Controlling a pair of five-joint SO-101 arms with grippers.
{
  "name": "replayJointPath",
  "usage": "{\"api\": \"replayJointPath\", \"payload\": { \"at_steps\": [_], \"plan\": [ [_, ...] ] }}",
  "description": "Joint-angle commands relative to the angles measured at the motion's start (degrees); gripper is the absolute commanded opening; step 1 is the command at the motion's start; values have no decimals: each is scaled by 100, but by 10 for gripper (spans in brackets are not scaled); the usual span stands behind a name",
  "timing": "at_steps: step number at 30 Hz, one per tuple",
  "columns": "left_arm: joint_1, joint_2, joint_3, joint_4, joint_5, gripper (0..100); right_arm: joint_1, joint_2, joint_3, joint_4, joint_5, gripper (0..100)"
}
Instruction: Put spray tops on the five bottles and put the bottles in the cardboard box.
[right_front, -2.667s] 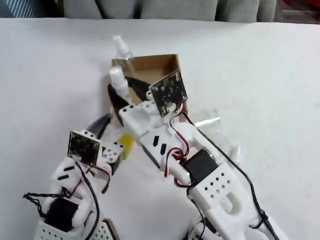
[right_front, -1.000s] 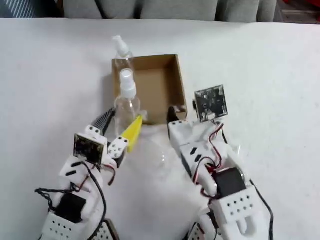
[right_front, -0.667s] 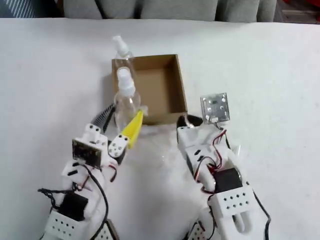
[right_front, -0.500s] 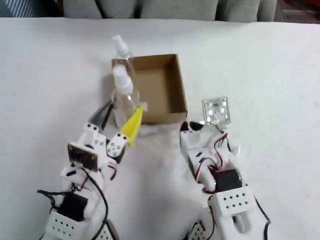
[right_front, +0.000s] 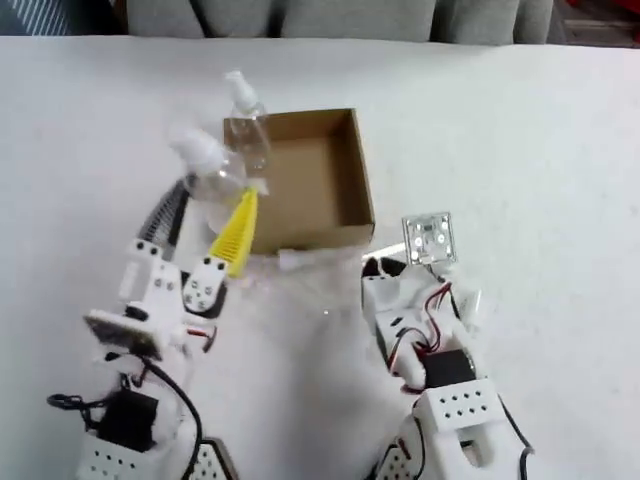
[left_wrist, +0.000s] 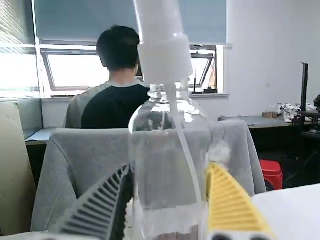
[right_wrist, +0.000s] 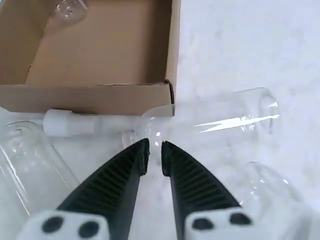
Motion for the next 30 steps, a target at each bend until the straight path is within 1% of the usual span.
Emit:
{"api": "replayJointPath", "payload": {
  "at_steps": [1,3,6,9,13,19,24,30],
  "plan": [
    [-198,470,-835,-220,88,23,75,-84,-53,-110,-53,16],
    [-286,1130,-1292,-246,105,23,75,-84,-53,-110,-53,16],
    [-426,2220,-1881,-448,554,23,75,-84,-53,-101,-53,16],
    [-558,3029,-2171,-624,914,23,84,-84,-44,-84,-53,16],
    [-558,3670,-1934,-1284,976,24,84,-84,44,-119,-53,16],
    [-532,4453,-1310,-2725,985,24,84,-84,62,-119,-53,16],
    [-532,5288,-1301,-3253,976,24,84,-84,62,-119,-53,16],
    [-532,6396,-1301,-4273,985,24,84,-84,62,-119,-53,16]
  ]
}}
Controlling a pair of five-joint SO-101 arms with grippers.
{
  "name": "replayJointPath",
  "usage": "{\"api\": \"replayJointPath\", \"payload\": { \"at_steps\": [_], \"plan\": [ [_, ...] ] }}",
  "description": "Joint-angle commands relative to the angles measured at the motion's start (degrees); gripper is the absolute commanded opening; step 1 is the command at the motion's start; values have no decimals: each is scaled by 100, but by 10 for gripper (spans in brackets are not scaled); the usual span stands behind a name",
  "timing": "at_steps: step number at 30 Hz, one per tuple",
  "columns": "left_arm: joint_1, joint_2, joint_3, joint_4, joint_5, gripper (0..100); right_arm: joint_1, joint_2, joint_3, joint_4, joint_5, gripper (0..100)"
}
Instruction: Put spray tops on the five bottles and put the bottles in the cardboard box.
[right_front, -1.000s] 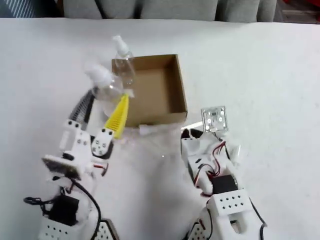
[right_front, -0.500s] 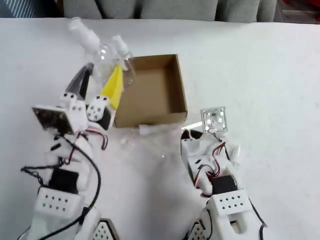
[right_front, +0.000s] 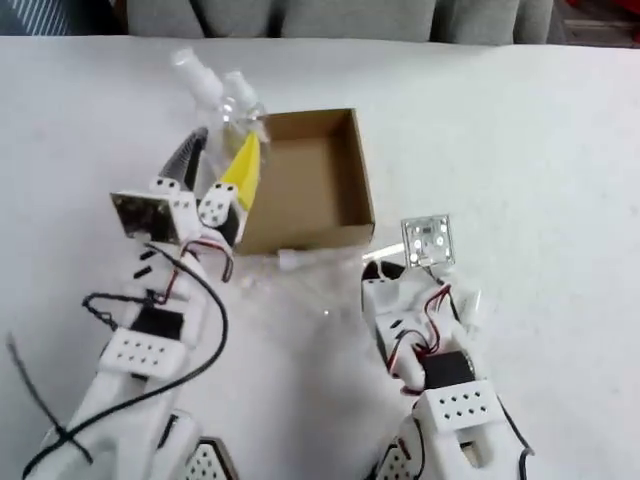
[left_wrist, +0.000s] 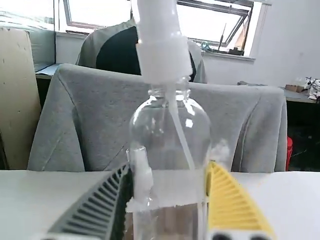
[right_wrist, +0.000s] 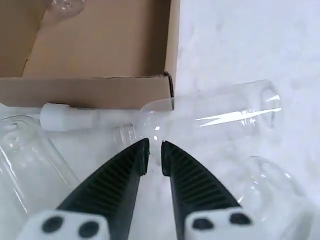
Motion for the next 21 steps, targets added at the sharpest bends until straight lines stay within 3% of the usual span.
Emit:
{"api": "replayJointPath", "payload": {
  "at_steps": [1,6,13,18,21],
  "plan": [
    [-13,769,-88,-949,70,24,75,-66,-53,-119,-53,16],
    [-13,1736,-264,-1688,79,24,75,-66,-53,-119,-53,16],
    [163,2545,-598,-1591,97,23,-198,-75,-88,-127,-53,16],
    [374,2316,-1064,141,185,23,-936,-497,-44,-567,-141,15],
    [251,1930,-1600,1635,809,23,-1200,-1042,-9,-541,-659,15]
  ]
}}
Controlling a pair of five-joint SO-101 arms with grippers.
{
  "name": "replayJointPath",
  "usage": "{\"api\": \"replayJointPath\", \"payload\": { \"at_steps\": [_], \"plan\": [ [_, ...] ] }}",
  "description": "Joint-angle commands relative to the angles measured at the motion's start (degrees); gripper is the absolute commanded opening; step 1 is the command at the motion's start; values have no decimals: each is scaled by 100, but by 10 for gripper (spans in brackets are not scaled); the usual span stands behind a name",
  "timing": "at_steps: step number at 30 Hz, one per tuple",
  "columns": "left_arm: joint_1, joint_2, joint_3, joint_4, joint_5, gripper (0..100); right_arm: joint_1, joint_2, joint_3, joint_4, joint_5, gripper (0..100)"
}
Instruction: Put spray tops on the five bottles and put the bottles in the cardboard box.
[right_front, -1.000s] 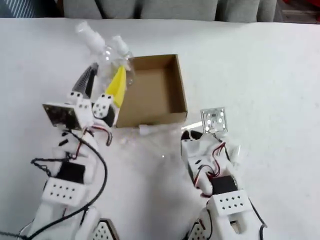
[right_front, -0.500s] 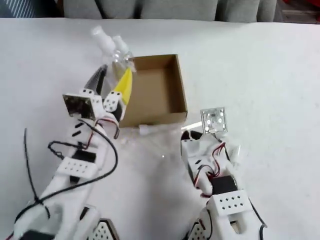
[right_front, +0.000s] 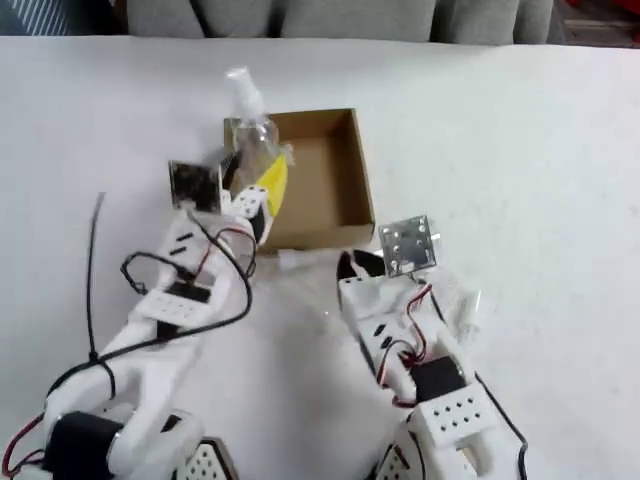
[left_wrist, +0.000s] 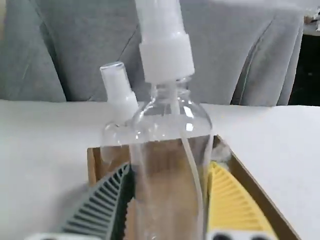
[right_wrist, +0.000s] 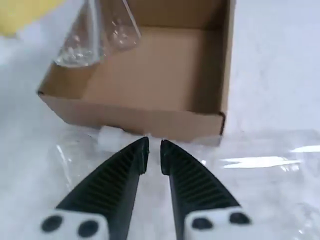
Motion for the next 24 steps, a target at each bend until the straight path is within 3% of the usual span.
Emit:
{"api": "replayJointPath", "payload": {
  "at_steps": [1,4,11,21,24],
  "plan": [
    [-75,-673,-1002,2215,862,23,-347,-646,53,-119,-422,15],
    [-40,-1024,-1187,2910,1196,23,-708,-1323,440,-101,-440,15],
    [391,-1279,-993,2945,1248,23,-1121,-3090,985,462,-422,15],
    [760,-1358,-976,3015,1231,23,-1095,-3020,985,409,-457,15],
    [769,-1842,-985,3569,1248,23,-1086,-3020,985,409,-457,15]
  ]
}}
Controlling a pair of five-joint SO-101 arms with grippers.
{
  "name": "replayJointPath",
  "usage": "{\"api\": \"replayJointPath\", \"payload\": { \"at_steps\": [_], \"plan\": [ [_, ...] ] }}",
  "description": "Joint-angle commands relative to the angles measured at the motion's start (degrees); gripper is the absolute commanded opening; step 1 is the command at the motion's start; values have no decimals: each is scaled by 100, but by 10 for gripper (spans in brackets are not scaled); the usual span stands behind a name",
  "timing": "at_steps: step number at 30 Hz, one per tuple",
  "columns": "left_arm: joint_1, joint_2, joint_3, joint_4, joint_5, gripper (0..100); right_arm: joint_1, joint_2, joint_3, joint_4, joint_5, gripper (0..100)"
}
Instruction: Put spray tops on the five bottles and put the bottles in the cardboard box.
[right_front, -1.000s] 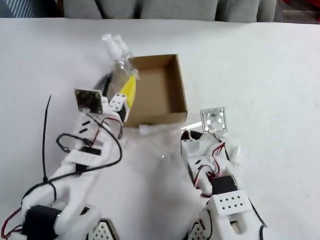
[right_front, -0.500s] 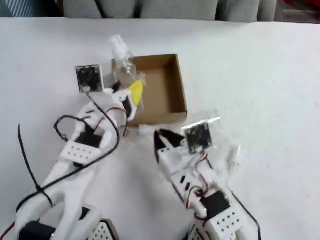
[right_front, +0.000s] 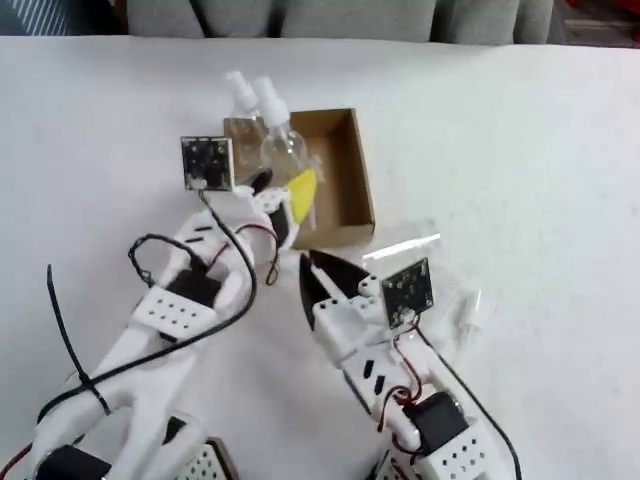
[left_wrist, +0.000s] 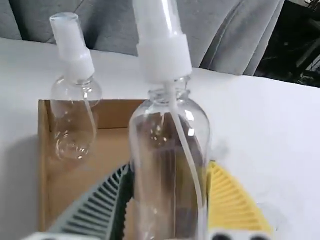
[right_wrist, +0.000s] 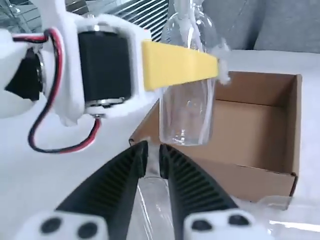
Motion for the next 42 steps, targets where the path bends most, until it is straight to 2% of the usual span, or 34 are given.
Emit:
{"api": "replayJointPath", "payload": {
  "at_steps": [1,6,10,14,20,23,30,32,37,42],
  "plan": [
    [101,-1024,-193,730,44,23,13,-66,44,-22,-62,15],
    [462,-2114,-44,1538,26,23,13,-75,44,-22,-62,15],
    [778,-2589,360,1547,9,23,13,-75,44,-13,-62,15],
    [787,-2932,580,1609,9,23,13,-75,44,-13,-53,15],
    [804,-3530,563,2558,-9,23,119,-75,44,-4,-44,15],
    [1051,-3749,589,2945,-316,23,286,-75,44,-22,-62,15],
    [1182,-3793,624,3051,-448,23,295,-75,44,-4,-62,15],
    [1165,-3793,712,2875,-448,23,295,-75,44,22,-53,15],
    [391,-3785,1231,1433,-448,23,295,-75,44,242,-35,15],
    [-57,-3319,1433,545,-457,23,295,-75,44,338,-26,15]
  ]
}}
